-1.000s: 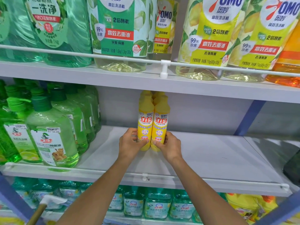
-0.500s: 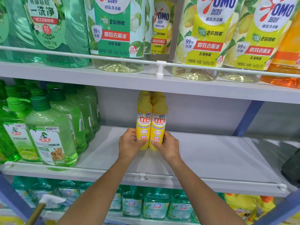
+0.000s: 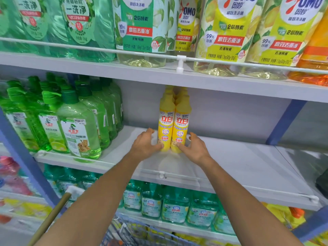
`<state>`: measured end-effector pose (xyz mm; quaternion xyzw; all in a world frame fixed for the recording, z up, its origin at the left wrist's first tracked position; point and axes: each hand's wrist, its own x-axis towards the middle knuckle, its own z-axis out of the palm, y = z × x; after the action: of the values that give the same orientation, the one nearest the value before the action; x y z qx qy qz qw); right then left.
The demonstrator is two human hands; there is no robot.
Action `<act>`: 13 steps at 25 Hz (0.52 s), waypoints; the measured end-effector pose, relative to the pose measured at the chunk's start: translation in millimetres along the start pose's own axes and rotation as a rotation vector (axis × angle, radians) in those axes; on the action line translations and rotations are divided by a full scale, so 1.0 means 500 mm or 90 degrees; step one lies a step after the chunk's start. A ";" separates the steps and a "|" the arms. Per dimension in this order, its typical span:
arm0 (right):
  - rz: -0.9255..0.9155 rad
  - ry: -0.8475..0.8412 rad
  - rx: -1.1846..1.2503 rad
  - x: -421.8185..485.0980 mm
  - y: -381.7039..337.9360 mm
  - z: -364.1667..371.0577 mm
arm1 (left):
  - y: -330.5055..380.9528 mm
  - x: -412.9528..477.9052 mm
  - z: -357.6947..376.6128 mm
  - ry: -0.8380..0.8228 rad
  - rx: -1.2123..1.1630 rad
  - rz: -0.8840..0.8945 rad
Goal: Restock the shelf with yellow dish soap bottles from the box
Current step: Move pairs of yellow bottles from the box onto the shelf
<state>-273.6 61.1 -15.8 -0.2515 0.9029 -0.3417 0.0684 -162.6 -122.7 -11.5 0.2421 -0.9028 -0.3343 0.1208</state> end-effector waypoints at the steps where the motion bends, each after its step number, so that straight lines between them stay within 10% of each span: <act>1: -0.019 -0.014 -0.039 -0.013 -0.002 -0.010 | 0.000 -0.014 -0.017 -0.024 0.087 0.021; 7: -0.105 -0.080 -0.228 -0.148 -0.041 -0.045 | -0.004 -0.133 -0.093 -0.161 0.433 0.131; 13: -0.110 -0.073 -0.391 -0.350 -0.089 -0.010 | -0.022 -0.313 -0.109 -0.173 0.442 0.218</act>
<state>-105.7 123.3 8.6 -0.3550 0.9338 -0.0430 0.0105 -4.2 -78.7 13.1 0.0681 -0.9970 -0.0135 -0.0346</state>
